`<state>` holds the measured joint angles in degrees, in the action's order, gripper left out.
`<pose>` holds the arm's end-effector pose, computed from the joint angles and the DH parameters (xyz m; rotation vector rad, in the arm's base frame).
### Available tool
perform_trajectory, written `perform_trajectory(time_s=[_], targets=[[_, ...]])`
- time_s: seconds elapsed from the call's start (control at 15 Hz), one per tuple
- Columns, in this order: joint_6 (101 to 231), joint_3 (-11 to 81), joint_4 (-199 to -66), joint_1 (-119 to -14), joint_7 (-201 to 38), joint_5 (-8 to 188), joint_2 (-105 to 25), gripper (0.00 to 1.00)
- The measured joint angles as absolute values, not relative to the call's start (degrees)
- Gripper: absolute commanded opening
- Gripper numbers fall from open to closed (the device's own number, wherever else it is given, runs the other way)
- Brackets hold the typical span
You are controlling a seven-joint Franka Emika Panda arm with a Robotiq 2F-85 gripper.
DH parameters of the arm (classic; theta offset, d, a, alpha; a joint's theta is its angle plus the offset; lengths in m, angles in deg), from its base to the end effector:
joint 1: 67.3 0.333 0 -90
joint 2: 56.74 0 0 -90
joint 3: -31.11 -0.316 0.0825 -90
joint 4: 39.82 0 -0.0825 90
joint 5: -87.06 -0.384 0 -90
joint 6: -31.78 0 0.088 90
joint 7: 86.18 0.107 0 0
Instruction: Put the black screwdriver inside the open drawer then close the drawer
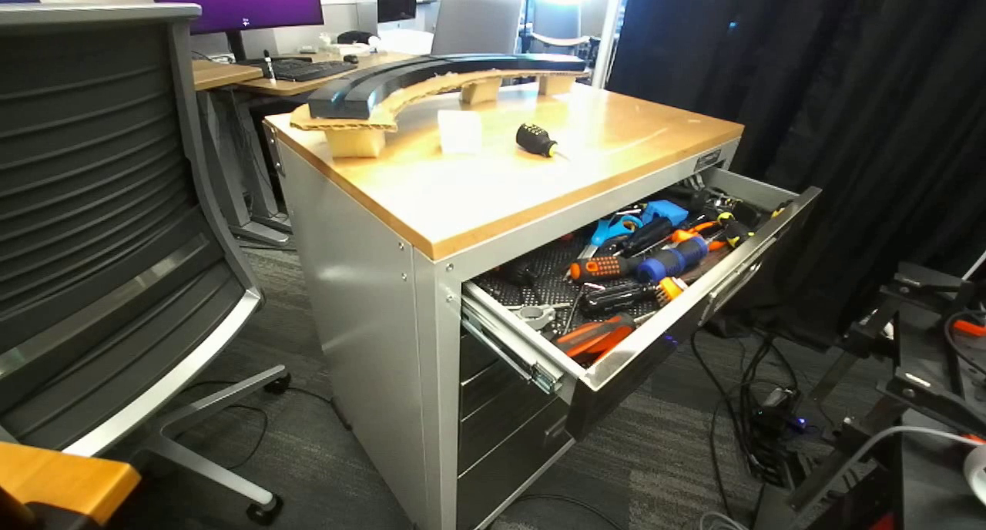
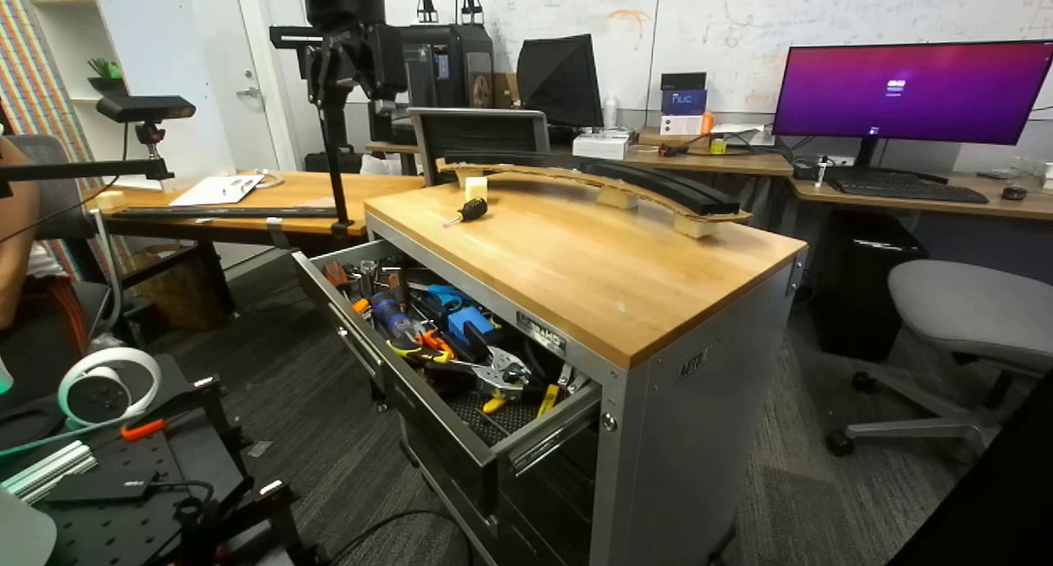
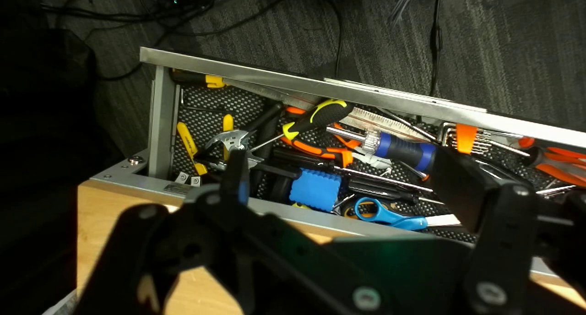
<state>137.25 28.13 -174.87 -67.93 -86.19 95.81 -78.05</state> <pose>0.4189 0.0060 0.4606 2.9659 0.1303 -0.2115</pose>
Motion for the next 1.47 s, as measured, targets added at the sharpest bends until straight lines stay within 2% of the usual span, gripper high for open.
perform_trajectory(time_s=[1.47], targets=[[137.5, 27.9, -175.5, -67.2, -85.8, 95.8, -76.9, 1.00]])
